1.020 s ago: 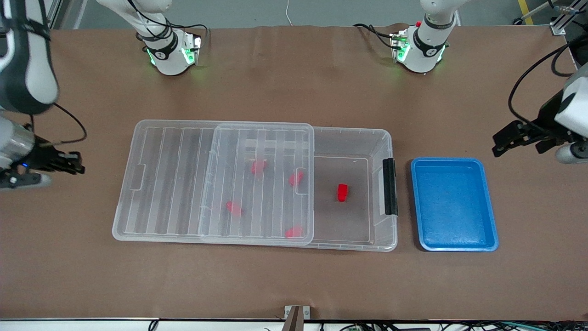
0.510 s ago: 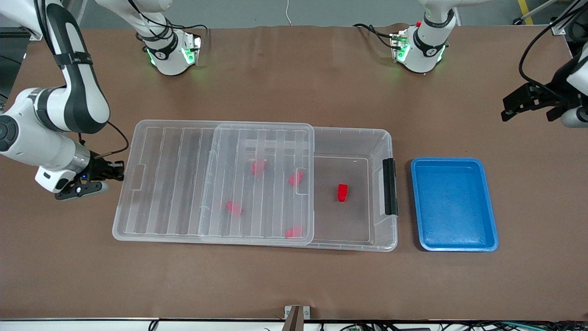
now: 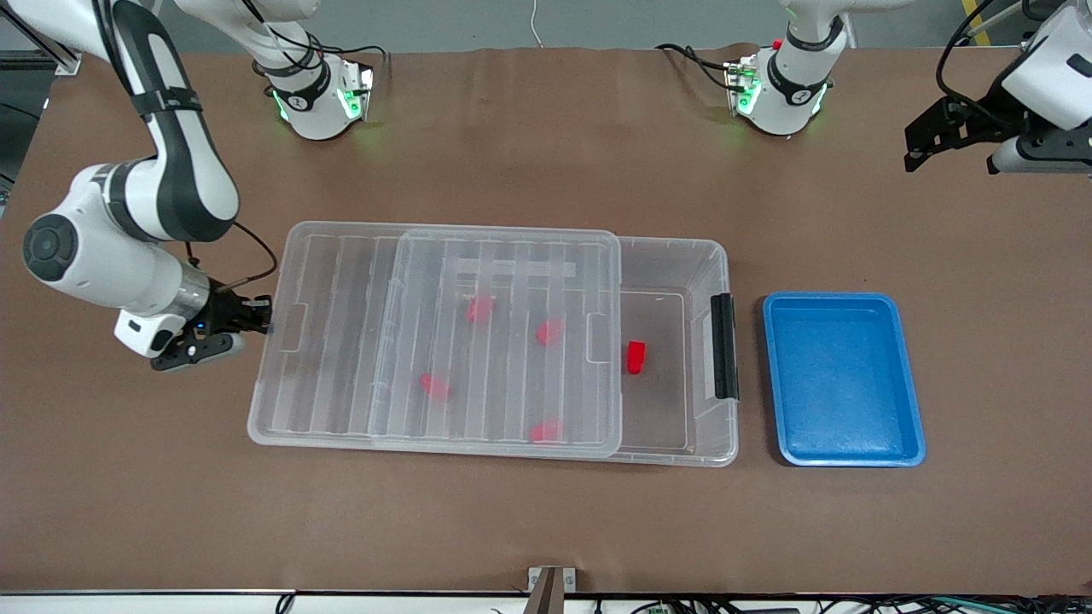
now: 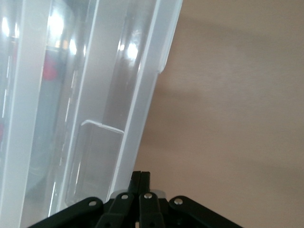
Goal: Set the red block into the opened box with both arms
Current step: 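Slide the lid closed with the right gripper while the left gripper withdraws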
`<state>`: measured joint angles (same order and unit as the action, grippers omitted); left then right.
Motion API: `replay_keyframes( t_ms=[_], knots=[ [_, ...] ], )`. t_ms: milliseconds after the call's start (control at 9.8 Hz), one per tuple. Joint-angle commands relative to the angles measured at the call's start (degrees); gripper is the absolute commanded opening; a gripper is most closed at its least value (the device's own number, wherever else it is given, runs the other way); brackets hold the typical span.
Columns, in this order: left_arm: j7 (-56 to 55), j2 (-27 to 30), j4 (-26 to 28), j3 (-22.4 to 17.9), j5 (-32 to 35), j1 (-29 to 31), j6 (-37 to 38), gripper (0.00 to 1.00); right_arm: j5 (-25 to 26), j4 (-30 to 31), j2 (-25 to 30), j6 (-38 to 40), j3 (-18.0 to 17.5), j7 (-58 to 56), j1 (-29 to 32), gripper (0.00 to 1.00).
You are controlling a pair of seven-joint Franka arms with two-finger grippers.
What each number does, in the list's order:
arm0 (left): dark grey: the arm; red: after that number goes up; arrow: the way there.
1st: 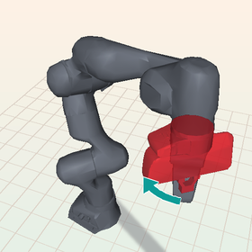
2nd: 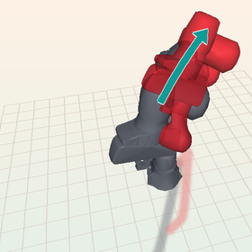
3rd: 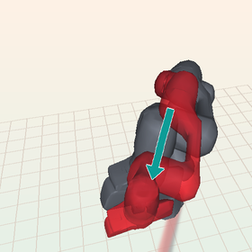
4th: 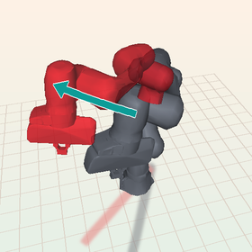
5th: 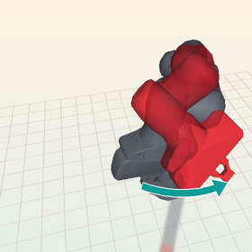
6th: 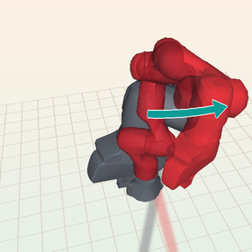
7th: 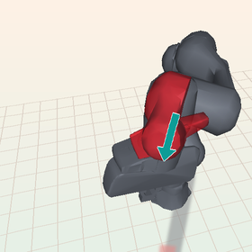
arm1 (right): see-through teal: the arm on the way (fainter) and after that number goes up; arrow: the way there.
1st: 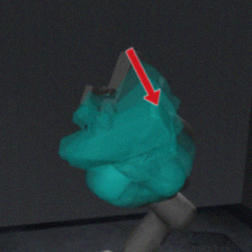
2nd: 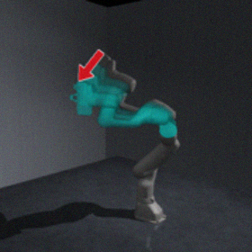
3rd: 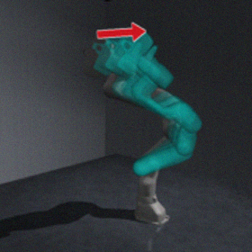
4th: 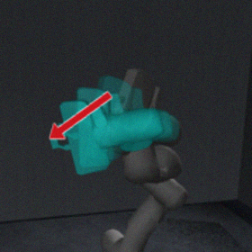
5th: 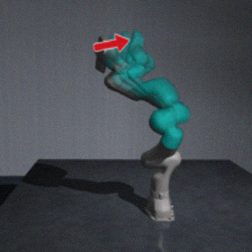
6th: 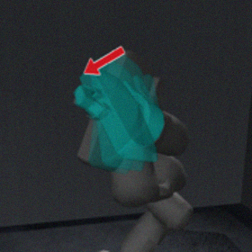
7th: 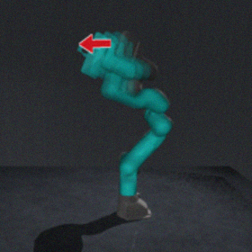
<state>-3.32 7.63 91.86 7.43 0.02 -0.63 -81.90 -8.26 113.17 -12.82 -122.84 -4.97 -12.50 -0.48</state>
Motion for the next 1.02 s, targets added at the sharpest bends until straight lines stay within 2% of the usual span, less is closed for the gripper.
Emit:
replay_keyframes(
  t_ms=[0,306,612,714,816,918],
  knots=[
    [1.3,0.4,3.1,-0.3,-0.5,-0.4,-1.3,1.00,-1.5,0.3,0.2,-1.0,0.0,6.9,-5.4,0.00],
    [2.6,0.3,3.2,-0.7,-0.9,0.3,-1.2,1.00,-1.4,-2.4,-2.3,-1.8,0.1,12.0,-9.7,0.00],
    [3.1,0.3,3.2,-0.9,-0.9,0.4,-0.9,1.00,-1.2,-2.4,-2.5,-2.1,0.1,12.3,-10.0,0.00],
    [3.1,0.3,3.2,-0.9,-0.9,0.4,-0.8,1.00,-0.5,-2.9,-2.1,-1.1,0.3,12.2,-9.5,0.18],
    [3.1,0.3,3.2,-0.9,-0.9,0.4,-0.8,1.00,0.8,-3.3,0.5,3.4,1.8,12.4,-6.7,0.99],
    [3.1,0.3,3.1,-0.9,-0.9,0.3,-0.9,1.00,1.7,-4.8,4.9,7.2,2.2,12.6,-3.2,1.00]
  ],
)
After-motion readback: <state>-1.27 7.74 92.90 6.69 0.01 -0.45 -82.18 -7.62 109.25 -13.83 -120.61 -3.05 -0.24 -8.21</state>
